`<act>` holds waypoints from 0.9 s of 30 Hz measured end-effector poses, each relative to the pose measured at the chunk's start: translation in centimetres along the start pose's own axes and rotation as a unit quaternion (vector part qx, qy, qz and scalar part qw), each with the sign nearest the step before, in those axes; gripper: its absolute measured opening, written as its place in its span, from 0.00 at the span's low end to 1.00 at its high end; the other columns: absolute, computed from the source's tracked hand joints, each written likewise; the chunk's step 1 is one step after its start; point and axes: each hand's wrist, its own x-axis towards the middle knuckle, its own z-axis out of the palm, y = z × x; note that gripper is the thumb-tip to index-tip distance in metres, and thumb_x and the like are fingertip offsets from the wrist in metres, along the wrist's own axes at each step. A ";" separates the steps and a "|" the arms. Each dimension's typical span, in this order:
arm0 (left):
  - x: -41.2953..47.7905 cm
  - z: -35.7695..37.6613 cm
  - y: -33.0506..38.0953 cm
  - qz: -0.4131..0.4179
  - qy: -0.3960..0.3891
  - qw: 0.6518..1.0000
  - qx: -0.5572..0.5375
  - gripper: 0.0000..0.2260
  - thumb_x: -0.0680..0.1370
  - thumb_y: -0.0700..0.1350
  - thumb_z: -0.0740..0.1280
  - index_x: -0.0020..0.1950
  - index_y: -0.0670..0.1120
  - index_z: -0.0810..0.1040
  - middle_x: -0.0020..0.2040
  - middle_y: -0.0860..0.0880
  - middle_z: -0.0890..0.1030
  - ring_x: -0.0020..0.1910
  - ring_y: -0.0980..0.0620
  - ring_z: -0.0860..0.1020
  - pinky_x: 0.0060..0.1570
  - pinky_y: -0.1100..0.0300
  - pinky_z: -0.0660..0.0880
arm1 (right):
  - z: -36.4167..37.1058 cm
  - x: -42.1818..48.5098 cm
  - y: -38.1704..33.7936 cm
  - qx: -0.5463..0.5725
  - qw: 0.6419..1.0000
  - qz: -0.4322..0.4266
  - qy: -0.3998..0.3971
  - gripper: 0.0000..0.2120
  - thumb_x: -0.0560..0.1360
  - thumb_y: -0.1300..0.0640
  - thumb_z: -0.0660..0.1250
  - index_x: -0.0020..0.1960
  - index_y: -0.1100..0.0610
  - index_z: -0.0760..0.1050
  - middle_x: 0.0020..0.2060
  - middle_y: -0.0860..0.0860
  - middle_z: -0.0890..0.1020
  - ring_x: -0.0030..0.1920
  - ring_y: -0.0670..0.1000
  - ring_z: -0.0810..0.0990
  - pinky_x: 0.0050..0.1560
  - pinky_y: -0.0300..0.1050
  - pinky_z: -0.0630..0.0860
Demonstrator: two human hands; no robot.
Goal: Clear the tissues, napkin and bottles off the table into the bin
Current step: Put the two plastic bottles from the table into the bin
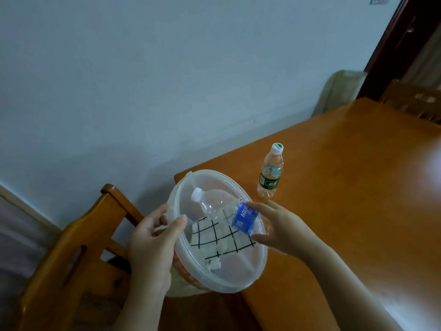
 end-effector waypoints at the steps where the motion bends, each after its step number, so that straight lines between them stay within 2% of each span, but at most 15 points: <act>1: -0.1 0.0 0.0 0.003 -0.003 1.000 0.002 0.15 0.68 0.39 0.73 0.54 0.48 0.81 0.45 0.45 0.83 0.41 0.48 0.82 0.33 0.59 0.78 | 0.1 0.2 -0.2 -0.021 1.000 -0.007 -0.004 0.35 0.66 0.45 0.71 0.67 0.39 0.57 0.57 0.46 0.74 0.44 0.44 0.74 0.36 0.33 0.72; 3: -0.4 0.0 0.1 0.011 -0.002 1.000 0.005 0.17 0.68 0.39 0.73 0.56 0.46 0.80 0.45 0.45 0.83 0.38 0.52 0.82 0.31 0.63 0.77 | 0.2 0.5 -0.6 -0.047 0.999 -0.020 -0.002 0.35 0.67 0.45 0.70 0.68 0.41 0.57 0.56 0.46 0.75 0.44 0.44 0.73 0.36 0.32 0.70; 5: -0.6 0.0 0.3 0.020 0.003 1.000 0.006 0.18 0.68 0.39 0.74 0.57 0.45 0.79 0.43 0.48 0.81 0.35 0.56 0.81 0.27 0.68 0.75 | 0.4 0.8 -1.1 -0.058 0.998 -0.037 -0.005 0.34 0.67 0.46 0.70 0.68 0.42 0.57 0.60 0.47 0.74 0.51 0.46 0.74 0.41 0.34 0.72; 8: -0.8 0.1 0.3 0.026 -0.003 1.000 0.014 0.19 0.67 0.40 0.74 0.57 0.45 0.79 0.43 0.48 0.81 0.35 0.54 0.81 0.26 0.69 0.74 | 0.7 1.3 -1.9 -0.042 0.997 -0.061 -0.021 0.31 0.68 0.47 0.70 0.67 0.43 0.61 0.64 0.46 0.72 0.59 0.48 0.72 0.46 0.38 0.72; 11: -0.9 0.0 0.1 0.028 0.006 0.999 0.020 0.20 0.67 0.41 0.75 0.58 0.46 0.79 0.46 0.47 0.81 0.41 0.51 0.81 0.26 0.67 0.75 | 0.8 1.7 -2.6 0.009 0.998 -0.066 -0.016 0.29 0.68 0.48 0.70 0.66 0.44 0.63 0.64 0.45 0.72 0.59 0.47 0.72 0.51 0.39 0.74; 14: -0.9 -0.3 -0.2 0.028 0.021 0.999 0.021 0.19 0.67 0.42 0.74 0.58 0.46 0.79 0.47 0.47 0.82 0.41 0.51 0.80 0.26 0.68 0.75 | 1.0 1.6 -3.0 0.019 0.997 -0.070 0.015 0.32 0.68 0.46 0.70 0.68 0.43 0.61 0.64 0.44 0.71 0.59 0.47 0.71 0.56 0.43 0.73; 17: -0.9 -0.6 -0.4 0.019 0.028 0.999 0.017 0.18 0.67 0.41 0.74 0.57 0.46 0.79 0.46 0.48 0.82 0.40 0.51 0.81 0.25 0.68 0.74 | 1.1 1.4 -2.8 0.033 0.996 -0.069 0.041 0.31 0.67 0.43 0.69 0.67 0.43 0.62 0.64 0.44 0.71 0.60 0.45 0.71 0.55 0.40 0.72; 21: -0.6 -0.3 -0.7 0.012 0.030 0.999 0.024 0.19 0.67 0.42 0.74 0.58 0.47 0.79 0.48 0.47 0.82 0.43 0.48 0.81 0.30 0.61 0.78 | 0.8 1.2 -2.1 0.057 0.995 -0.049 0.073 0.31 0.67 0.43 0.69 0.67 0.43 0.62 0.63 0.45 0.72 0.60 0.45 0.71 0.54 0.37 0.68; 27: 0.2 0.9 0.0 0.012 0.052 0.998 0.015 0.16 0.68 0.42 0.74 0.55 0.50 0.79 0.44 0.51 0.81 0.40 0.53 0.80 0.26 0.68 0.75 | 0.5 1.6 0.5 0.096 0.986 0.020 0.136 0.31 0.67 0.45 0.70 0.66 0.47 0.64 0.64 0.48 0.72 0.61 0.47 0.70 0.54 0.39 0.67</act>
